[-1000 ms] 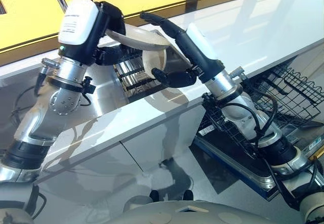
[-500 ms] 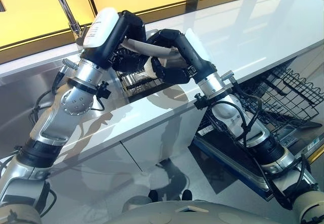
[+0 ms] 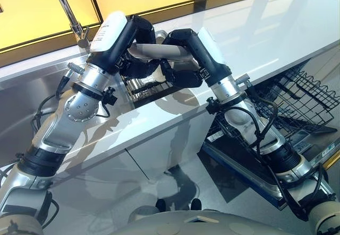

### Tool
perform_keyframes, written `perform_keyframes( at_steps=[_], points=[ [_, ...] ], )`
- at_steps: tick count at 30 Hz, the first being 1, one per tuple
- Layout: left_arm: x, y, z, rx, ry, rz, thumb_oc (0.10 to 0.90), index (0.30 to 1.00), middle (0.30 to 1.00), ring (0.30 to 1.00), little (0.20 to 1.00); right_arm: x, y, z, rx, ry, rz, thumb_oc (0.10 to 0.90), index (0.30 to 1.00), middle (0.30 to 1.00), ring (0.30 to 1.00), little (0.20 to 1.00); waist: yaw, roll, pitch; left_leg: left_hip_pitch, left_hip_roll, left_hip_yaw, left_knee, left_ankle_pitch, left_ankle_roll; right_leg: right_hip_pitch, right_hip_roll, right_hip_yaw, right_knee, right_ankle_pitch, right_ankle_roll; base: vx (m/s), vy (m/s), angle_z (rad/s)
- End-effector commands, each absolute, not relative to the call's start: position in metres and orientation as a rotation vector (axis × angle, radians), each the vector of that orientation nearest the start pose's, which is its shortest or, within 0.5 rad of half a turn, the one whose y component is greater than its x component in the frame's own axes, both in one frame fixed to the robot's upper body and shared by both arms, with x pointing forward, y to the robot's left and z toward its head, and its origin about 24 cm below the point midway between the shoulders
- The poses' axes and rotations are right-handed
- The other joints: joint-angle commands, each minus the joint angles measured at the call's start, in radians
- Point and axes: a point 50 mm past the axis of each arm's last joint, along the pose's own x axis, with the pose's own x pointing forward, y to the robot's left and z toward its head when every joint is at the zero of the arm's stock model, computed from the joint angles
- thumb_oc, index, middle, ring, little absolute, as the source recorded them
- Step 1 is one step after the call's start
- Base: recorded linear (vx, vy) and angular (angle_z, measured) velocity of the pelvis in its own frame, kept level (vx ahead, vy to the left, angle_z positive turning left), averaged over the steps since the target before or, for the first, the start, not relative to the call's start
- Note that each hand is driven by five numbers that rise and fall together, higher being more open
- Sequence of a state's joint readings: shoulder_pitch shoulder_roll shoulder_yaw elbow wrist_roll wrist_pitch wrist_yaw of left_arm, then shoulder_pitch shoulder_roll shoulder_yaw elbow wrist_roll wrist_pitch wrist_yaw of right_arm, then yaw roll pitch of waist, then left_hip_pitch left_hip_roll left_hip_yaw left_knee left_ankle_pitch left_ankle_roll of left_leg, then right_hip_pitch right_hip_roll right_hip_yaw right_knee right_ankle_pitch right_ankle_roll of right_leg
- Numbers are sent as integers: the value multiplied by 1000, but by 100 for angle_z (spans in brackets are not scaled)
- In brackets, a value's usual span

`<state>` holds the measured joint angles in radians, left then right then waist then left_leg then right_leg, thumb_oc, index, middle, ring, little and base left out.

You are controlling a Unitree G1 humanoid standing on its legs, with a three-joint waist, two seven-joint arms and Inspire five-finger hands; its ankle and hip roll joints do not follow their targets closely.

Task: Pick up plates and place into dishwasher.

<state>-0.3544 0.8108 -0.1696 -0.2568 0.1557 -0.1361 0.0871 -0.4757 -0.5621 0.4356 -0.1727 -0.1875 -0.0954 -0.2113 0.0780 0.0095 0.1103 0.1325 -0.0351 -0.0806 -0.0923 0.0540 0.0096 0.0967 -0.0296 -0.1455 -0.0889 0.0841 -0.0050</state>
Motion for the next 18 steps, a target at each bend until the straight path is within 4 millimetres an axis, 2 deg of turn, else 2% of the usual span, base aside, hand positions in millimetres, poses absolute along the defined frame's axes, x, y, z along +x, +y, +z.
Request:
perform_keyframes(
  at_steps=[1, 4, 6, 10, 12, 13, 14, 15, 18],
  points=[
    [266, 199, 248, 857, -835, -47, 800, 900, 900, 900, 900, 278, -121, 231, -648, -961, 113, 100, 300, 300, 300, 200, 9, -10, -86, 1, -24, 66, 24, -85, 19, 34, -16, 21, 79, -115, 71, 4, -1, 3],
    [273, 212, 230, 842, -696, -39, 800, 900, 900, 900, 900, 278, -129, 235, -655, -985, 58, 100, 300, 300, 300, 200, 14, -9, -84, 0, -27, 57, 27, -86, 20, 35, -16, 18, 79, -114, 71, 0, 0, 0],
    [279, 228, 208, 838, -556, -11, 800, 900, 900, 900, 900, 278, -139, 243, -655, -1028, -15, 100, 300, 300, 300, 200, 19, -8, -81, 0, -29, 54, 32, -88, 23, 36, -17, 15, 80, -114, 71, 0, 0, 0],
    [281, 252, 182, 841, -420, 72, 800, 900, 900, 900, 900, 276, -161, 258, -639, -1107, -176, 100, 300, 300, 300, 200, 23, -8, -81, 0, -31, 50, 37, -91, 27, 39, -17, 10, 77, -114, 69, 0, 0, 0],
    [280, 263, 171, 833, -361, 111, 800, 900, 900, 900, 900, 274, -176, 262, -624, -1132, -275, 100, 300, 300, 300, 200, 24, -8, -81, 0, -31, 51, 38, -93, 28, 40, -17, 8, 76, -114, 69, 0, 0, 0],
    [277, 273, 163, 819, -324, 148, 800, 900, 900, 900, 900, 273, -193, 265, -618, -1137, -371, 100, 300, 300, 300, 200, 23, -9, -82, 0, -32, 51, 39, -94, 28, 41, -17, 6, 74, -114, 70, 0, 0, 0],
    [277, 274, 162, 817, -318, 152, 800, 900, 900, 900, 900, 273, -195, 265, -619, -1136, -386, 100, 300, 300, 300, 200, 23, -9, -82, 0, -32, 51, 38, -94, 29, 41, -17, 5, 74, -114, 70, 37, -12, 3],
    [275, 282, 158, 806, -290, 183, 800, 900, 900, 900, 900, 272, -210, 264, -634, -1123, -472, 100, 300, 300, 300, 200, 21, -10, -83, 0, -33, 53, 39, -94, 29, 42, -17, 4, 73, -113, 71, 27, -11, 5],
    [272, 293, 153, 794, -254, 214, 800, 900, 900, 900, 900, 273, -233, 259, -635, -1059, -578, 100, 300, 300, 300, 200, 20, -12, -87, 1, -32, 55, 38, -94, 28, 42, -19, 0, 72, -112, 73, 42, -23, 4]
  ],
)
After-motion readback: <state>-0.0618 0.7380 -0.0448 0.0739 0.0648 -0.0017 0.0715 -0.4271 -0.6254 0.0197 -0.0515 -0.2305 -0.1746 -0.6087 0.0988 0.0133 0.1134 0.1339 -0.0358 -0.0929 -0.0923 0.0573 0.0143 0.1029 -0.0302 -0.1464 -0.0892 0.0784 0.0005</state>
